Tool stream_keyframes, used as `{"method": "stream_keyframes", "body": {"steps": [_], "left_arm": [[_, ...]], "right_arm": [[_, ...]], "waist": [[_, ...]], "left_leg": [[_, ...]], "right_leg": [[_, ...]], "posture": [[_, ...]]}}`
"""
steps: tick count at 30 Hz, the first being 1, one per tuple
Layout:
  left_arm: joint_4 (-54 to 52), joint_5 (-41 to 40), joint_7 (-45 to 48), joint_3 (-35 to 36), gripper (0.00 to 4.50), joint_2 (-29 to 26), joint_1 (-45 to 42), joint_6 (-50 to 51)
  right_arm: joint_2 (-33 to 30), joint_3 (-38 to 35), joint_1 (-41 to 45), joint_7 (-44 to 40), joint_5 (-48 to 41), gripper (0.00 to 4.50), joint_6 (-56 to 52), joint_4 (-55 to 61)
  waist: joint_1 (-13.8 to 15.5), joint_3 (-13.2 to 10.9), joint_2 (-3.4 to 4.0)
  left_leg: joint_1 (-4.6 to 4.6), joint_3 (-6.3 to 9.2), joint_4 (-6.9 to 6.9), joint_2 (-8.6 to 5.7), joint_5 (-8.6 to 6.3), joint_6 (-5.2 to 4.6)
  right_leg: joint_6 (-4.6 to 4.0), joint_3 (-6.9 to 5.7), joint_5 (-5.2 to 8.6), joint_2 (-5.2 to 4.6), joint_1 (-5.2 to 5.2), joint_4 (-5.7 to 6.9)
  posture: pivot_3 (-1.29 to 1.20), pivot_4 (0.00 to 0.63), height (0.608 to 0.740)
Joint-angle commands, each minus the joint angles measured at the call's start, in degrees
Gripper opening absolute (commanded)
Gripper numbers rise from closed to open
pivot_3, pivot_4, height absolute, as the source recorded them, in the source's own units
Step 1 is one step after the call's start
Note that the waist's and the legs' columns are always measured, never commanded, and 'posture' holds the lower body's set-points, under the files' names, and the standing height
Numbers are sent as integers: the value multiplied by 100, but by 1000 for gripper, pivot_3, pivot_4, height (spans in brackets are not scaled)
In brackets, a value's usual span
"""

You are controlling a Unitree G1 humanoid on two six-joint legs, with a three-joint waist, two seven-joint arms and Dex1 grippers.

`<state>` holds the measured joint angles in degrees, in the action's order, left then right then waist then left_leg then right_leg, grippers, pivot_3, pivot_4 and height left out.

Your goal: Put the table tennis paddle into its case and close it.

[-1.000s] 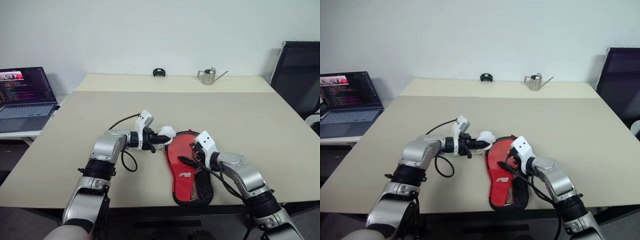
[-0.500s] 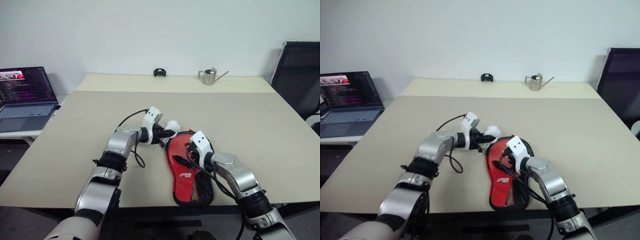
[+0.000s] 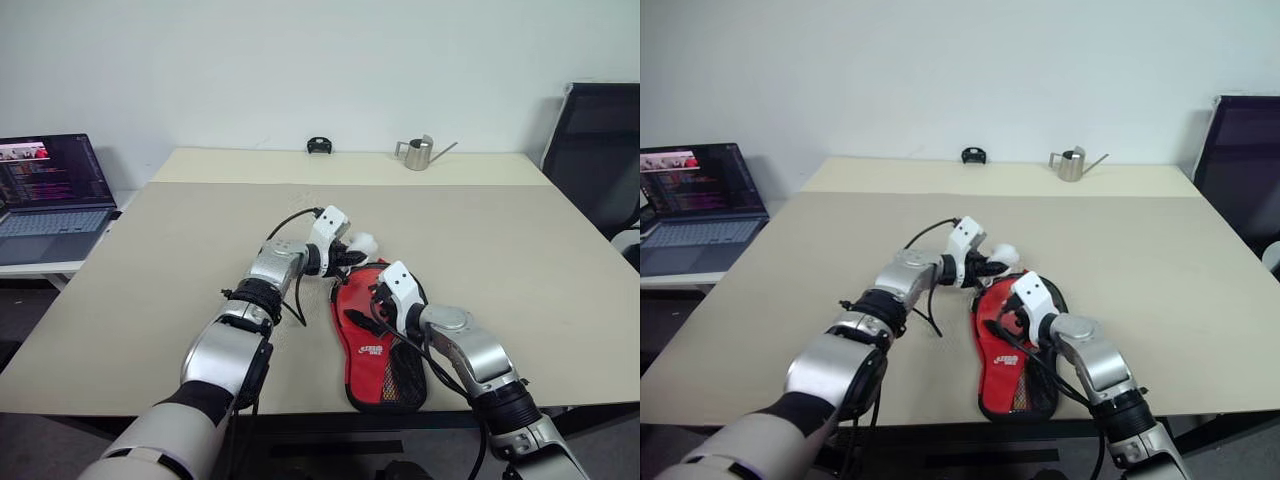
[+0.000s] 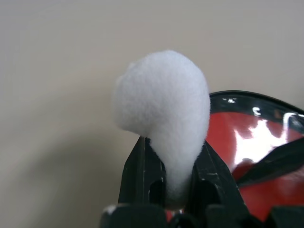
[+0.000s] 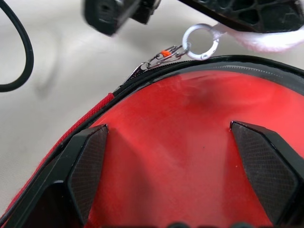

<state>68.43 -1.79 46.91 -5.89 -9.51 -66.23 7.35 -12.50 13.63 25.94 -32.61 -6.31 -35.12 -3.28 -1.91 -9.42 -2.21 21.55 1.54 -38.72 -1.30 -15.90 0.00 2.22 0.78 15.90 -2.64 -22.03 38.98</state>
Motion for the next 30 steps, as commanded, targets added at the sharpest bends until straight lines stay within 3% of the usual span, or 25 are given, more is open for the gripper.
{"method": "stream_keyframes", "body": {"steps": [1,15,30], "left_arm": [[293,173,-460,106,144,101,-372,-444],[825,763,-1764,172,144,709,-758,-1110],[972,1242,-2655,235,144,891,-1115,-1228]], "right_arm": [[-25,154,-296,-11,81,4500,-320,-772],[-307,110,-337,-181,93,4500,-574,-576],[-155,163,-842,150,-7,4500,-1001,186]], "waist": [[1,0,0],[35,-2,-4],[92,-2,-3]], "left_leg": [[0,0,0,0,0,0],[6,3,0,-3,0,0],[34,26,7,-14,-1,1]], "right_leg": [[0,0,0,0,0,0],[8,-23,1,-2,2,-4],[14,-55,4,-17,-4,-29]], "posture": [[0,150,740],[0,150,740],[0,150,740]]}}
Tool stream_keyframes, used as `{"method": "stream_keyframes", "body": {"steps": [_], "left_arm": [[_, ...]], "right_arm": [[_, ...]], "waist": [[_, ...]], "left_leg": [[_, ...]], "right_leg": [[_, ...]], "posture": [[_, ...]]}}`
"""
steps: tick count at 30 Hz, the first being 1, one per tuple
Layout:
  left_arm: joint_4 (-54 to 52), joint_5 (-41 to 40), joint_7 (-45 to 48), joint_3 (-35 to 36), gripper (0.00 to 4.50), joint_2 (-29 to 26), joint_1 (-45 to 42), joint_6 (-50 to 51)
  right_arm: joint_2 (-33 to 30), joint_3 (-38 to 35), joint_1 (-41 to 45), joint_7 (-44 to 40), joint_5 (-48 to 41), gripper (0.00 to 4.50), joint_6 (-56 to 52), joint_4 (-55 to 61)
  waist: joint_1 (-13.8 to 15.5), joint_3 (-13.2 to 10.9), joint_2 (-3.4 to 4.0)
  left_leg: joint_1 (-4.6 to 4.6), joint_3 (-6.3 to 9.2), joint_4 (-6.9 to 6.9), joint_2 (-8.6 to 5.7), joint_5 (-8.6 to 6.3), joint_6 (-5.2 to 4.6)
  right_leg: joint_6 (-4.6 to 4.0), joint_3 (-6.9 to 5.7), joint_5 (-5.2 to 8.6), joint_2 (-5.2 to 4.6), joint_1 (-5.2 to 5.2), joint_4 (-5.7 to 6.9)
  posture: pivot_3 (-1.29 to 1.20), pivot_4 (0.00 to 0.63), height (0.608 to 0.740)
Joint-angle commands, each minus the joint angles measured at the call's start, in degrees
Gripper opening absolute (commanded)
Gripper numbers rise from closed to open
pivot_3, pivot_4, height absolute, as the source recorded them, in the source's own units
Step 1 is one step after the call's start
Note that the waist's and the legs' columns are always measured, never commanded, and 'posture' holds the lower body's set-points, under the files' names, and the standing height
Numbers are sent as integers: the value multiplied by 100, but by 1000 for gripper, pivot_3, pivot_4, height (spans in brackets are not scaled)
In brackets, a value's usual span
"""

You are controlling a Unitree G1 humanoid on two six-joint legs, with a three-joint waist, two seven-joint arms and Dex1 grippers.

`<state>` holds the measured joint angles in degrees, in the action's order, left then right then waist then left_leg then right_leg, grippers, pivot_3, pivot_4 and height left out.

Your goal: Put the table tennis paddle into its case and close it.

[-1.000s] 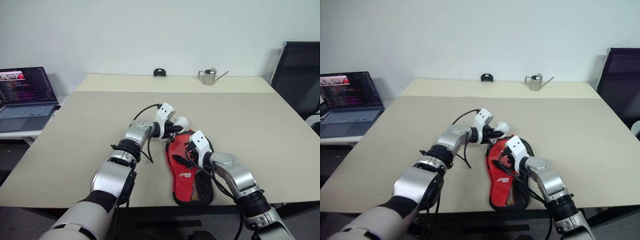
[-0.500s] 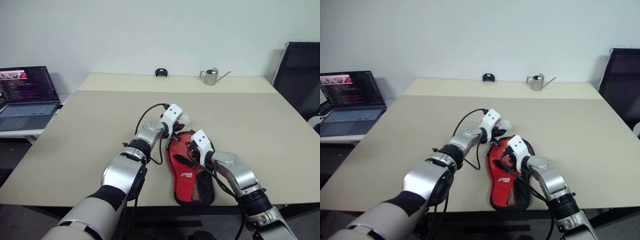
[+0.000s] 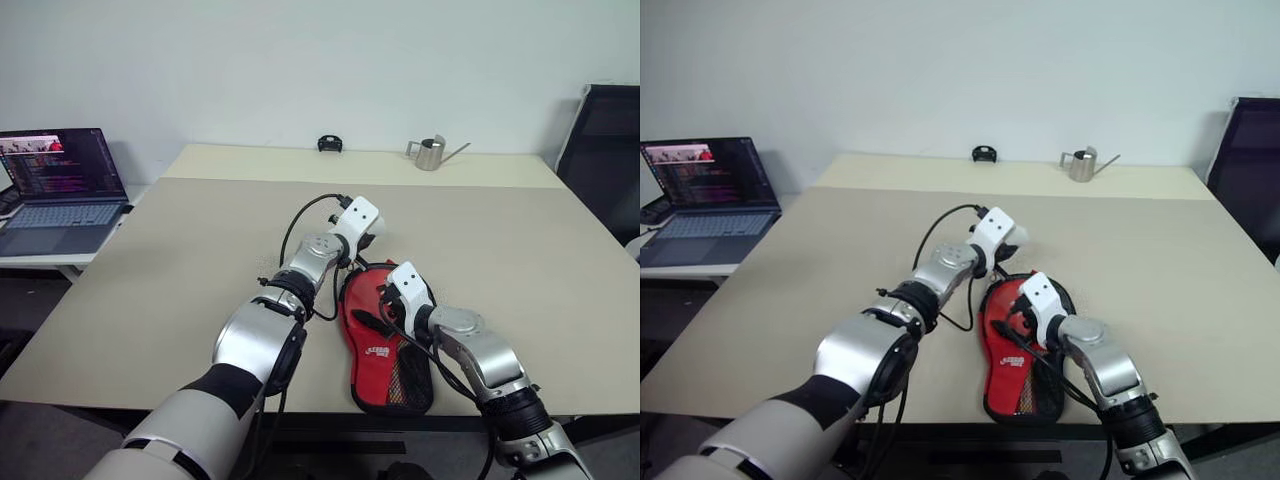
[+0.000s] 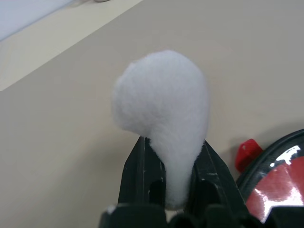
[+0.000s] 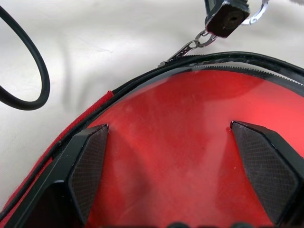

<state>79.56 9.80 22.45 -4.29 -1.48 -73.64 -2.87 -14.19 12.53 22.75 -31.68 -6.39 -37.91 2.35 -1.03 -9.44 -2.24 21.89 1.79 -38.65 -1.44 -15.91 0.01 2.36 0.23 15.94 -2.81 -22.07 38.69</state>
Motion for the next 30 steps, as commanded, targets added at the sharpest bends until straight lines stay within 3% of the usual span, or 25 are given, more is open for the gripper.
{"method": "stream_keyframes", "body": {"steps": [1,18,30], "left_arm": [[-136,110,-249,73,144,113,-381,-208],[-60,1397,-572,-804,144,701,-674,-722],[-3,2141,-1414,-1265,144,877,-942,-738]], "right_arm": [[28,284,-569,86,-6,4500,-752,-314],[334,98,-1243,891,-40,4500,-974,313],[548,86,-1682,1309,-80,4500,-1139,773]], "waist": [[7,0,0],[104,2,2],[122,2,4]], "left_leg": [[1,1,2,0,0,0],[9,37,63,-8,2,3],[12,71,66,-27,2,2]], "right_leg": [[0,-3,0,0,0,-2],[0,-54,0,-8,10,-73],[9,-87,6,-18,33,-91]], "posture": [[0,150,740],[0,150,740],[0,150,740]]}}
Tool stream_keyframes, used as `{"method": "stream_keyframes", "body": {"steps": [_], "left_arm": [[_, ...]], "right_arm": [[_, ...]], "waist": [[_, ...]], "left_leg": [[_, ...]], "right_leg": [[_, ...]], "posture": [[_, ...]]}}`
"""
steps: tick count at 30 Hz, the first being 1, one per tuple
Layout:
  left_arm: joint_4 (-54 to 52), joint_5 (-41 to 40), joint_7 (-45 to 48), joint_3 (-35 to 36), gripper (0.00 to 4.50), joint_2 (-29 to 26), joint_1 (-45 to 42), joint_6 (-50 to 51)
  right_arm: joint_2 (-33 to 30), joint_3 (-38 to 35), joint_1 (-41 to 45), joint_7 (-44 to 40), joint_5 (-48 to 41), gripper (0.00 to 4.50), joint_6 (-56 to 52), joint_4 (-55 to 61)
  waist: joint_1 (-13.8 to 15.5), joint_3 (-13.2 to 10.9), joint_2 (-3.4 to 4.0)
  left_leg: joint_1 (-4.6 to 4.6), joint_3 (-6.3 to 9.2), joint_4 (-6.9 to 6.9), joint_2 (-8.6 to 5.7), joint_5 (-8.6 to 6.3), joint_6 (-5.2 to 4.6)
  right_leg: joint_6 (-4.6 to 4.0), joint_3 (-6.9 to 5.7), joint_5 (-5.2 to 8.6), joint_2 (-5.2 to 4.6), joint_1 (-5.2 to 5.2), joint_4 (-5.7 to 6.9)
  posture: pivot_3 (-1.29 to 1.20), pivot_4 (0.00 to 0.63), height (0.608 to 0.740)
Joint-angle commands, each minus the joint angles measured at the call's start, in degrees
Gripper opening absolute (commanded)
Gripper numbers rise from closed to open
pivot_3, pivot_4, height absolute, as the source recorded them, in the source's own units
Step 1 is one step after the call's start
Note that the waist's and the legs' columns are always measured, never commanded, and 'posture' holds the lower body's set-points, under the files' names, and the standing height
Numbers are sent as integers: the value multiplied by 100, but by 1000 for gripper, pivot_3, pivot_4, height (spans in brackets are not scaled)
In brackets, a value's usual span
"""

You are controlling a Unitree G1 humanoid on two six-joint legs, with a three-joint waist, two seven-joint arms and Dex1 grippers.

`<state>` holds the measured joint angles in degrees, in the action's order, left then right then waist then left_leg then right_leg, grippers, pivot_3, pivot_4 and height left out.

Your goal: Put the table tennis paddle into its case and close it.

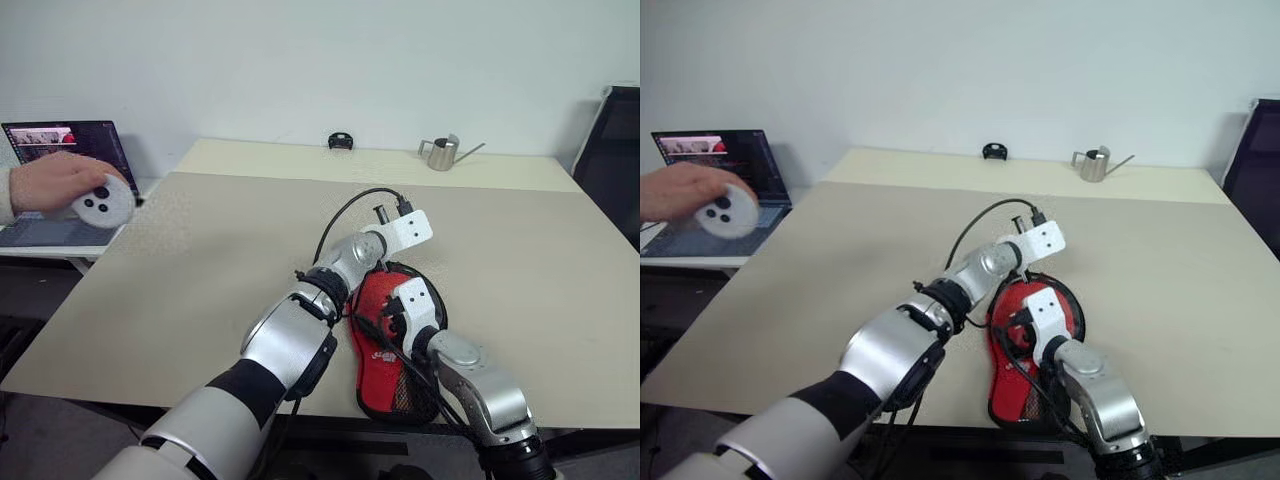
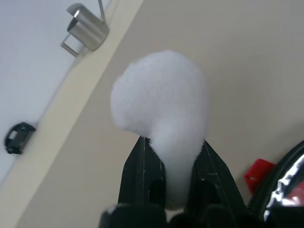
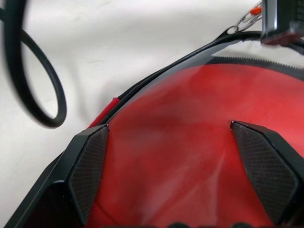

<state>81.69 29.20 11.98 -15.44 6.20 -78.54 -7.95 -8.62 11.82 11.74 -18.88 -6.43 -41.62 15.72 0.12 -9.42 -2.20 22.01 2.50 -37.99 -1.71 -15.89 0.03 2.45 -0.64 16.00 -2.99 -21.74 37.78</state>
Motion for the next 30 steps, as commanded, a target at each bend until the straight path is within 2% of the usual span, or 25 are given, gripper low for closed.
{"method": "stream_keyframes", "body": {"steps": [1,4,11,19,20,27,28,30], "left_arm": [[-210,278,-434,-214,144,112,-463,-222],[-195,508,-575,-431,144,156,-452,-241],[-160,487,77,-494,144,392,-18,-87],[-157,409,627,-455,144,379,335,186],[-161,370,666,-419,878,376,347,213],[-183,251,778,-332,3330,397,371,204],[-187,224,804,-313,3618,378,350,187],[-192,178,862,-274,3618,321,326,196]], "right_arm": [[-7,157,-599,47,-80,4500,-777,-544],[18,158,-647,103,-86,4500,-815,-473],[72,152,-639,193,-102,4500,-884,-403],[159,213,-777,308,-136,4500,-984,-177],[169,225,-785,314,-136,4500,-985,-177],[174,220,-684,275,-132,4500,-971,-293],[161,212,-641,254,-131,4500,-964,-331],[132,179,-551,209,-132,4500,-939,-424]], "waist": [[12,0,0],[13,0,0],[0,3,5],[-10,21,30],[-10,23,29],[-15,65,38],[-15,69,38],[-21,74,38]], "left_leg": [[0,3,0,-3,0,0],[0,6,0,-9,0,0],[0,12,1,-18,0,-1],[-5,16,2,-18,0,-1],[-5,17,3,-18,0,-1],[-17,20,3,-18,-1,-2],[-21,21,3,-18,-1,-2],[-25,21,2,-18,-1,-2]], "right_leg": [[3,-2,1,-1,1,0],[9,-2,5,-3,2,0],[13,-4,9,-5,5,0],[13,-4,10,-5,9,2],[13,-4,10,-5,8,2],[16,-5,12,-5,22,0],[17,-6,13,-5,26,0],[20,-7,14,-5,31,0]], "posture": [[0,150,740],[0,150,740],[0,150,740],[0,150,740],[0,150,740],[0,150,740],[0,150,740],[0,150,740]]}}
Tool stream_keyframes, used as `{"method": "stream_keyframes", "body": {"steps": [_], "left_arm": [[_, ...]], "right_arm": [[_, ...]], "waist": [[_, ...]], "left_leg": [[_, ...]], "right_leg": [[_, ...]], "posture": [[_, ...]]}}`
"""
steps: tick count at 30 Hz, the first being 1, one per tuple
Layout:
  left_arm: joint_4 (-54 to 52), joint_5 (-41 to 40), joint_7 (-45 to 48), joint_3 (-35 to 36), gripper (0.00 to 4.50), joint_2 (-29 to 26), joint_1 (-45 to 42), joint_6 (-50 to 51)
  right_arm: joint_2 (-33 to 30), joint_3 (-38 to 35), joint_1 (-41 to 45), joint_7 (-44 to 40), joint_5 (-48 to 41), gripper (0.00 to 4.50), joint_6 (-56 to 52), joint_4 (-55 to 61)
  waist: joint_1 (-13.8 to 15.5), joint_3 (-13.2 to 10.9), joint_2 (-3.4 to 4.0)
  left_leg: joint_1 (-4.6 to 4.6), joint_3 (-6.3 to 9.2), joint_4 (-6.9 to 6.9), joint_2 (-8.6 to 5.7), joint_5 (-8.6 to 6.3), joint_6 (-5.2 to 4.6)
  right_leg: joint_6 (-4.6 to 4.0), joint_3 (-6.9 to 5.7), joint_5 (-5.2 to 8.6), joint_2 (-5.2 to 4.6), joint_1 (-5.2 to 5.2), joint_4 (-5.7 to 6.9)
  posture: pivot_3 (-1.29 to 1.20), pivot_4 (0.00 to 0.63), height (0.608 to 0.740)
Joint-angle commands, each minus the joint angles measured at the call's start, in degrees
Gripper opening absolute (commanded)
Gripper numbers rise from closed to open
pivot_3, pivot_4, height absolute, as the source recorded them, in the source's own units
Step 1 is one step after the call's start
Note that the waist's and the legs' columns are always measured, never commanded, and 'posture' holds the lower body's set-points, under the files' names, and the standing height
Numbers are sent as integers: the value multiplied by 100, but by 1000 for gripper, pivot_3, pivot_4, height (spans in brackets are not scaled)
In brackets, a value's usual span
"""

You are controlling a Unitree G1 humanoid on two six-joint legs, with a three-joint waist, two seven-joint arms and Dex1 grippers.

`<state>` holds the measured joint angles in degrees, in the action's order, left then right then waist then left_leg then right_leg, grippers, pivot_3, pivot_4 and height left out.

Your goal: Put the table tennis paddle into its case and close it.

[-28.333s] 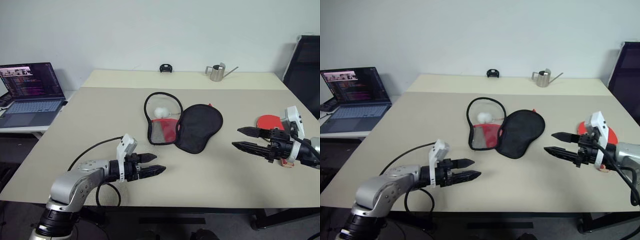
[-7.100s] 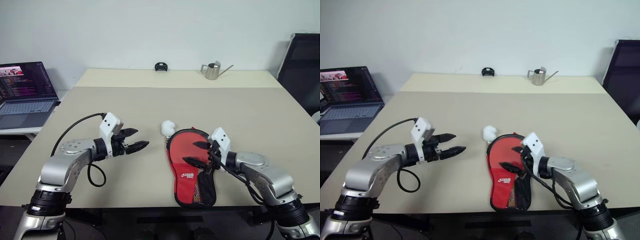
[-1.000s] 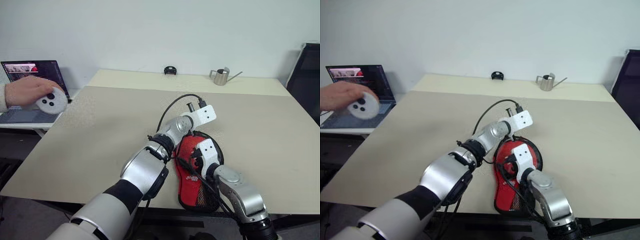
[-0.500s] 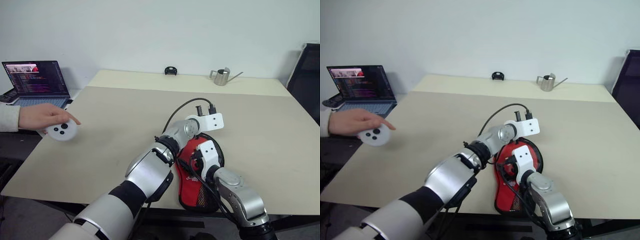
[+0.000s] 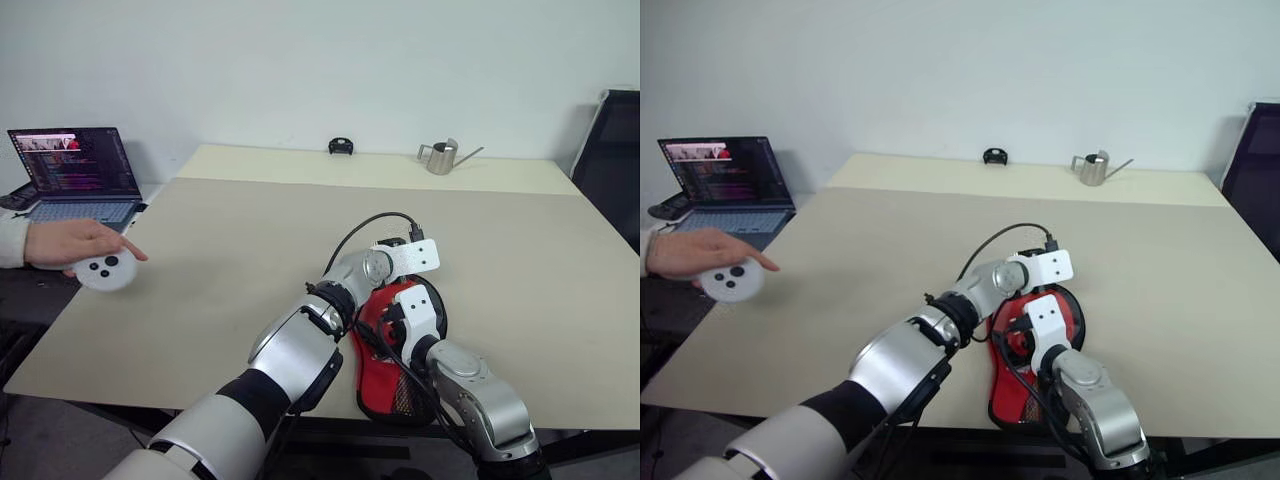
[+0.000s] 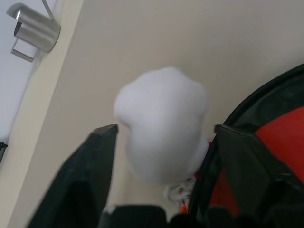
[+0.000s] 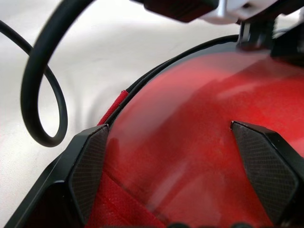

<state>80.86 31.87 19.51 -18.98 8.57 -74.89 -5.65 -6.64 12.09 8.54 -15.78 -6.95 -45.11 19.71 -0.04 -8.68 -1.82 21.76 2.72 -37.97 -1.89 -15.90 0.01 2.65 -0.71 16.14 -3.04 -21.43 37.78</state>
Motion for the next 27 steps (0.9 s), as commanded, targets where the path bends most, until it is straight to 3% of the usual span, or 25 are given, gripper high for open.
{"method": "stream_keyframes", "body": {"steps": [1,16,20,23,27], "left_arm": [[-109,-99,122,91,3618,68,-41,-23],[-272,-536,373,546,3618,-1375,-313,-708],[-516,-1250,1472,1068,3618,-2031,56,-1132],[-879,-2010,2528,1577,3618,-2230,506,-1007],[-2494,-2838,3784,1817,3618,-2594,1749,-520]], "right_arm": [[-82,132,-196,-124,-82,4500,-569,-873],[-627,-243,459,-683,-147,4500,-189,-1614],[-980,-344,388,-1096,-393,4500,-320,-1134],[-1378,-340,287,-1442,-534,4500,-313,-884],[-1889,-376,239,-1838,-719,4500,-313,-588]], "waist": [[-10,0,0],[-89,2,5],[-64,0,7],[-21,0,10],[-20,-3,18]], "left_leg": [[-1,0,0,0,0,0],[-26,0,-2,1,4,0],[-8,3,-2,-6,4,0],[4,8,-1,-10,3,1],[15,10,-1,-14,2,-1]], "right_leg": [[0,0,0,0,0,1],[3,5,2,0,10,19],[-6,3,-4,-1,0,17],[-9,-2,-2,-2,-7,8],[-12,3,0,-12,-8,-6]], "posture": [[0,150,740],[0,150,740],[0,150,740],[0,150,740],[0,150,740]]}}
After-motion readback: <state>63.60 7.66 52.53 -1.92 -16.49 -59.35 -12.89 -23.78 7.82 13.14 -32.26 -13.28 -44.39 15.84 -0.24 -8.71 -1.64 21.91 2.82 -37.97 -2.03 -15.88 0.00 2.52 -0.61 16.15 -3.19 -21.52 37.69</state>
